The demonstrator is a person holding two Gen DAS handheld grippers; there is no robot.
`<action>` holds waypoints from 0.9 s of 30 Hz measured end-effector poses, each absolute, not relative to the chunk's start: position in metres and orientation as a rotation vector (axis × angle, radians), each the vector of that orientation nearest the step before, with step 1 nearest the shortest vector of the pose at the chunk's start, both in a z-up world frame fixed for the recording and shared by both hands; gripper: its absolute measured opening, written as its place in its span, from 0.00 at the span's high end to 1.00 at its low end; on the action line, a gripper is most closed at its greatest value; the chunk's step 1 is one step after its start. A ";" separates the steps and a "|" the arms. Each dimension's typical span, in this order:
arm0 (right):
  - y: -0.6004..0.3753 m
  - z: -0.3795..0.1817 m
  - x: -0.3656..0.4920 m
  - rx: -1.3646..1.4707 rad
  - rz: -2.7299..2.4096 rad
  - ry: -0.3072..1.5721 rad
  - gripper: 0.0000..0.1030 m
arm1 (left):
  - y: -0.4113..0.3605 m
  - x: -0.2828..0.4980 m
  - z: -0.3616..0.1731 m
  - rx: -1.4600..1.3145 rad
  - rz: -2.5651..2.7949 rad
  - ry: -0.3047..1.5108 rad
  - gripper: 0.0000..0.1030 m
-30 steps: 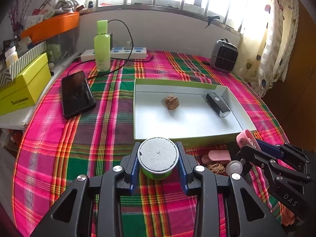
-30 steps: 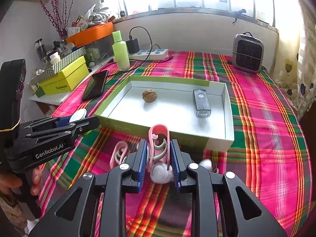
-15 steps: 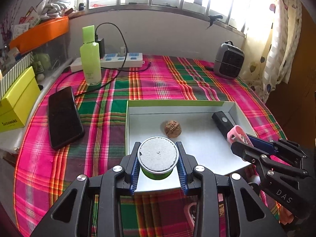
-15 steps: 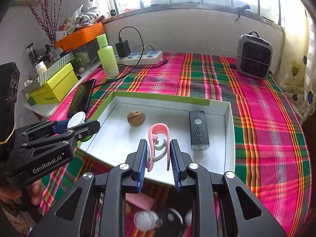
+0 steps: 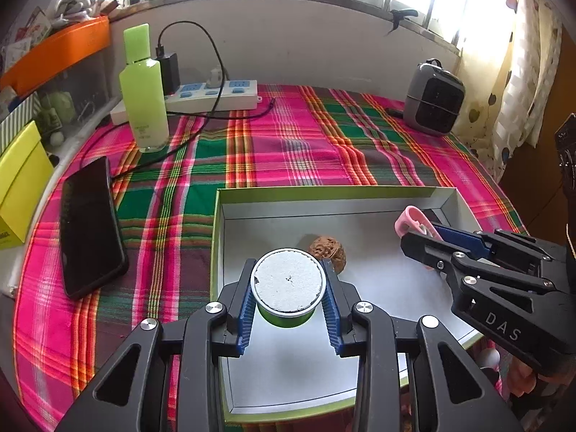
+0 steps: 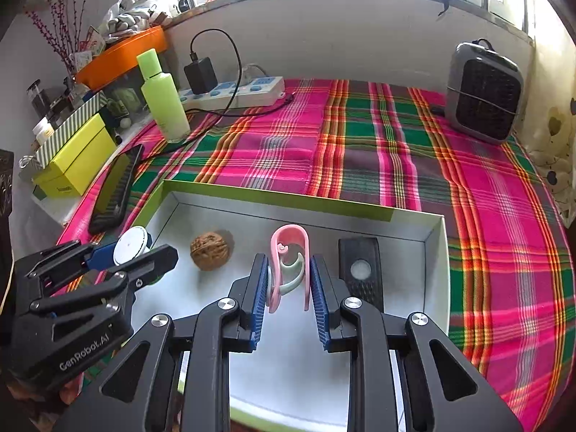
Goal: Organize objects
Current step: 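Carry cup with left tool while right tool carries clip, release both in box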
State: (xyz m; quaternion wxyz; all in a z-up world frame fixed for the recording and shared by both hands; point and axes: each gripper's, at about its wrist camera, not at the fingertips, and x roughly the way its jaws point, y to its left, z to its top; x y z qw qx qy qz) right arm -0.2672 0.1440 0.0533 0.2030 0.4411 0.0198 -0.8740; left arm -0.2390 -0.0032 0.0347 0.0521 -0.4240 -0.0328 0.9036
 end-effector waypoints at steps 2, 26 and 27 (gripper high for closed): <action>0.142 0.049 -0.274 1.249 -2.421 0.043 0.76 | -0.003 -0.243 0.031 -1.307 2.741 -0.098 0.70; 0.137 0.035 -0.293 1.306 -2.406 0.049 0.76 | 0.001 -0.254 0.022 -1.328 2.716 -0.079 0.69; 0.137 0.035 -0.293 1.307 -2.405 0.050 0.76 | 0.000 -0.255 0.022 -1.330 2.716 -0.077 0.69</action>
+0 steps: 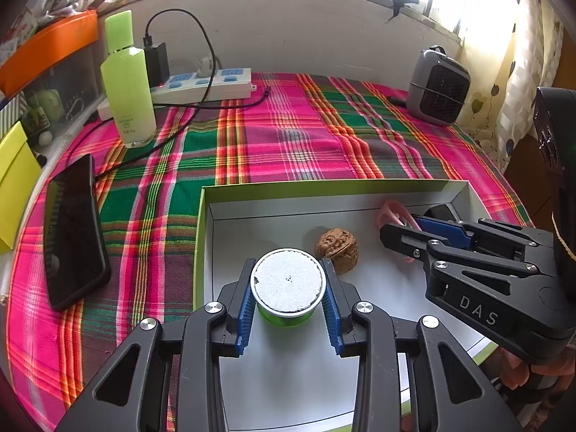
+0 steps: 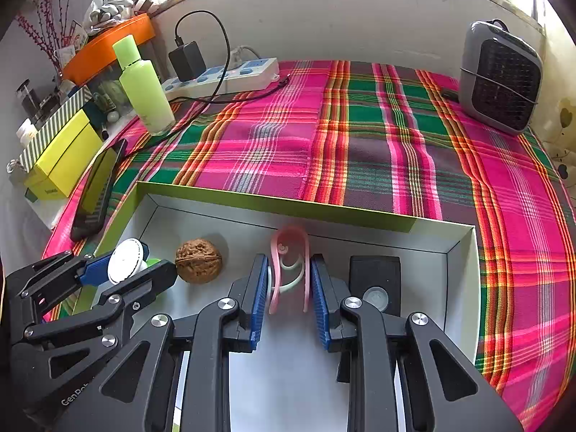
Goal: Organize objects
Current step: 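Carry cup with left tool while right tool carries clip, release both in box, then lift both open tools out of the box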
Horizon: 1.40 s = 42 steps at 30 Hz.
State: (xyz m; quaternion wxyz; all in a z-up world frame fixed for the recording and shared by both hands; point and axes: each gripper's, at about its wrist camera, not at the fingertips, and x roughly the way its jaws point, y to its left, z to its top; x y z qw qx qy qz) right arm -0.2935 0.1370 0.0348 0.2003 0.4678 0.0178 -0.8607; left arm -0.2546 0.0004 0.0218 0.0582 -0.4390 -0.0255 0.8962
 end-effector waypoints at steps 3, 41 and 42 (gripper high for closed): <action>0.137 0.035 -0.294 1.314 -2.398 0.042 0.76 | 0.001 -0.256 0.022 -1.337 2.716 -0.072 0.69; 0.167 0.073 -0.219 1.161 -2.489 -0.021 0.63 | 0.005 -0.185 0.053 -1.257 2.753 -0.113 0.54; 0.168 0.073 -0.215 1.157 -2.491 -0.021 0.63 | 0.005 -0.182 0.054 -1.253 2.754 -0.117 0.54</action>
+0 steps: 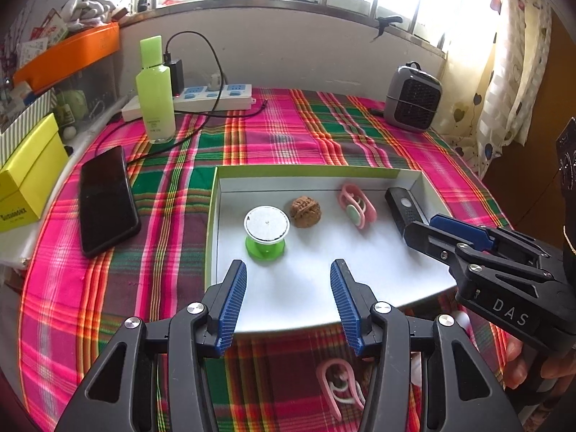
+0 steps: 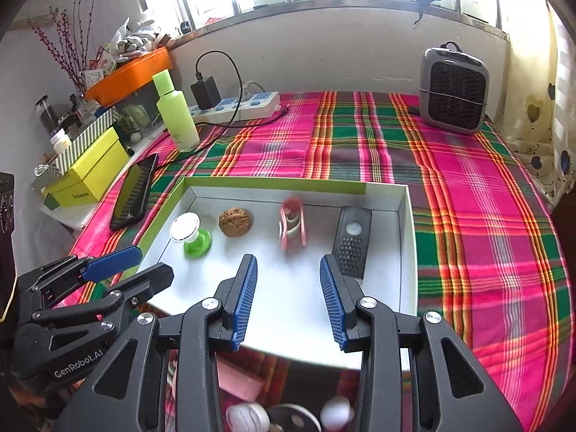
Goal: Organize objects
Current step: 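Lift both open tools out of the box, then move left tool to the pink case while right tool reaches the black round disc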
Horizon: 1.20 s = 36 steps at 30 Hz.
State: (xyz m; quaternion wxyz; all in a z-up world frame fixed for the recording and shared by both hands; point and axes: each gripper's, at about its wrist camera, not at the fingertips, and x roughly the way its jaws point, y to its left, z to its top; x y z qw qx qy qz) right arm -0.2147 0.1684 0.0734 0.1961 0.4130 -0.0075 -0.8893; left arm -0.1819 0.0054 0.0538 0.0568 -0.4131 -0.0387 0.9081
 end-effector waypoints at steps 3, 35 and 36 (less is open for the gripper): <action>0.174 0.076 -0.202 1.140 -2.496 -0.024 0.63 | 0.006 -0.171 0.056 -1.236 2.757 -0.129 0.54; 0.235 0.057 -0.130 1.136 -2.580 -0.089 0.63 | 0.014 -0.126 0.017 -1.335 2.663 -0.236 0.54; 0.238 0.056 -0.129 1.141 -2.584 -0.105 0.63 | 0.014 -0.126 0.016 -1.335 2.659 -0.238 0.53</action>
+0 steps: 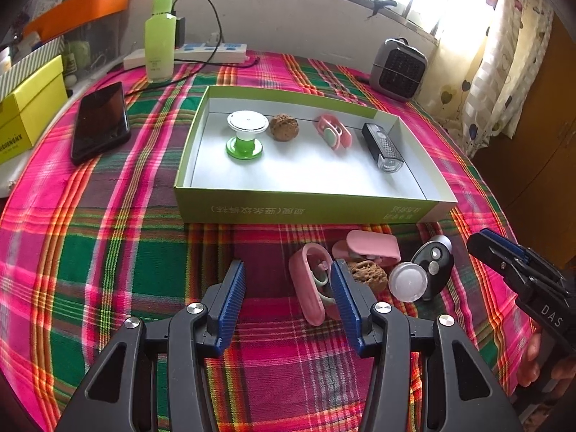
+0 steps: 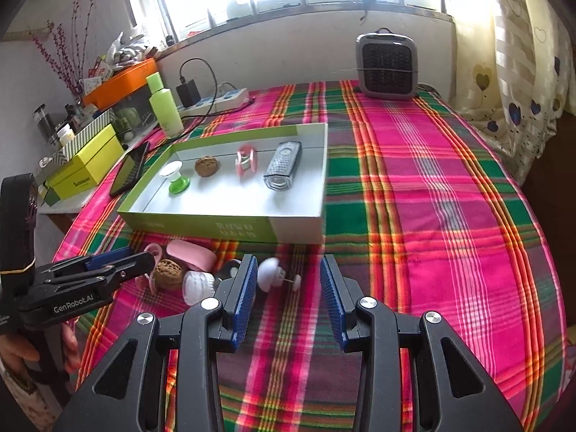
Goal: Organize objects
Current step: 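Move left tool to the pink case while right tool reaches the black round disc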
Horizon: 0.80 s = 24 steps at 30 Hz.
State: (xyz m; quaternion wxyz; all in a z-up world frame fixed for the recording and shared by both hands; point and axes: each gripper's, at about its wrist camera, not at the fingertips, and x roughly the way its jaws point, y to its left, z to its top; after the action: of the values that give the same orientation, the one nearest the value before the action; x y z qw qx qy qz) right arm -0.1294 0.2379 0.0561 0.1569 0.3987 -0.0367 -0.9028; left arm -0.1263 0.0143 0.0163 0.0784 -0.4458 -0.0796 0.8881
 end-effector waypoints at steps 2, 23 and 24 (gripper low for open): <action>0.241 0.053 -0.129 1.151 -2.581 -0.129 0.63 | 0.016 -0.128 0.014 -1.352 2.657 -0.231 0.51; 0.222 0.042 -0.128 1.187 -2.496 -0.096 0.63 | 0.018 -0.126 0.011 -1.323 2.644 -0.234 0.54; 0.220 0.042 -0.128 1.189 -2.489 -0.093 0.63 | 0.017 -0.125 0.011 -1.323 2.646 -0.235 0.54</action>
State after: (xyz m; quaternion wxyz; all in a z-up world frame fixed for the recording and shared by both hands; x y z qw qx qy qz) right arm -0.1277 0.2199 0.0415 0.1895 0.4230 -0.0332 -0.8855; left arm -0.1253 0.0171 0.0112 0.0871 -0.4441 -0.0790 0.8882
